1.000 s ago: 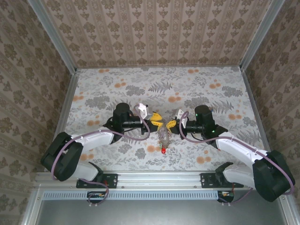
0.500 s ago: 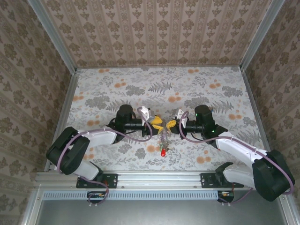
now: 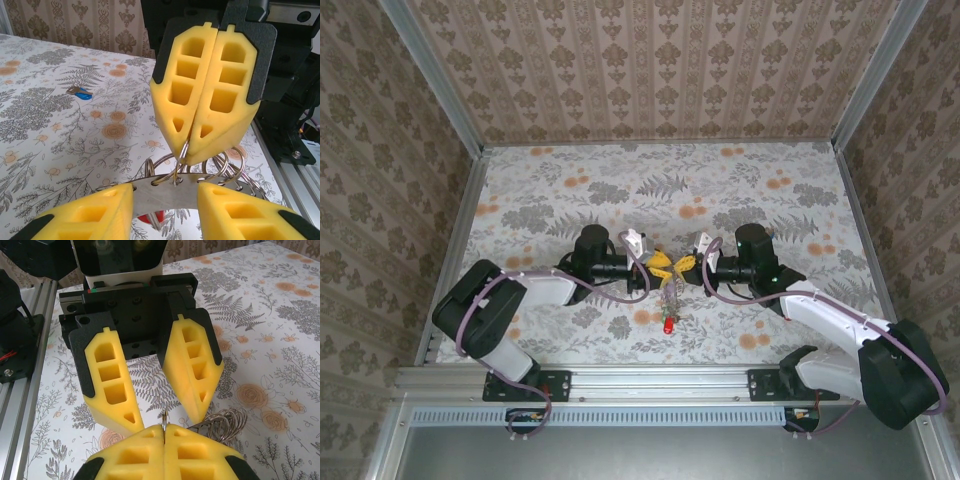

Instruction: Put the keys on the keyring

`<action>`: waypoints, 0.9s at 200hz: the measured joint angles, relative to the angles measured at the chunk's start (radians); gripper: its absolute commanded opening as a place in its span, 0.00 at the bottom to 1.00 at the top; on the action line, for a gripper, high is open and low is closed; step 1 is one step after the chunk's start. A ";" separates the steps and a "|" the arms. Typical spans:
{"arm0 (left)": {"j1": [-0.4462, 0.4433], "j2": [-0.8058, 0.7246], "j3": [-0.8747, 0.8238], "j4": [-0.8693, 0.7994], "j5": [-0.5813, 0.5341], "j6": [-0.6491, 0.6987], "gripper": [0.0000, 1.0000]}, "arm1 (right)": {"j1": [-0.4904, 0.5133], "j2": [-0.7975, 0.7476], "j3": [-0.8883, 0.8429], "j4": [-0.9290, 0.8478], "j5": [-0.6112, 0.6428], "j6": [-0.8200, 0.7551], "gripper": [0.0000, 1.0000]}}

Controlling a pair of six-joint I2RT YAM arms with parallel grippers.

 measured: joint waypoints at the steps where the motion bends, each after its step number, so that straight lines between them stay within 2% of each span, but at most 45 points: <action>1: 0.000 0.000 0.000 0.000 0.000 0.000 0.36 | 0.000 0.000 0.000 0.000 0.000 0.000 0.00; 62: 0.000 0.012 0.000 0.066 0.004 -0.037 0.20 | 0.000 0.011 0.007 0.000 -0.004 0.000 0.00; 121: -0.005 0.012 0.001 0.061 0.015 -0.037 0.23 | 0.000 0.015 0.007 0.000 -0.005 0.001 0.00; 175: -0.006 0.019 0.021 0.028 0.018 -0.021 0.17 | -0.003 0.021 0.007 0.000 -0.005 0.005 0.00; 180: -0.006 0.019 0.021 0.027 0.019 -0.019 0.15 | -0.003 0.021 0.007 0.000 -0.005 0.005 0.00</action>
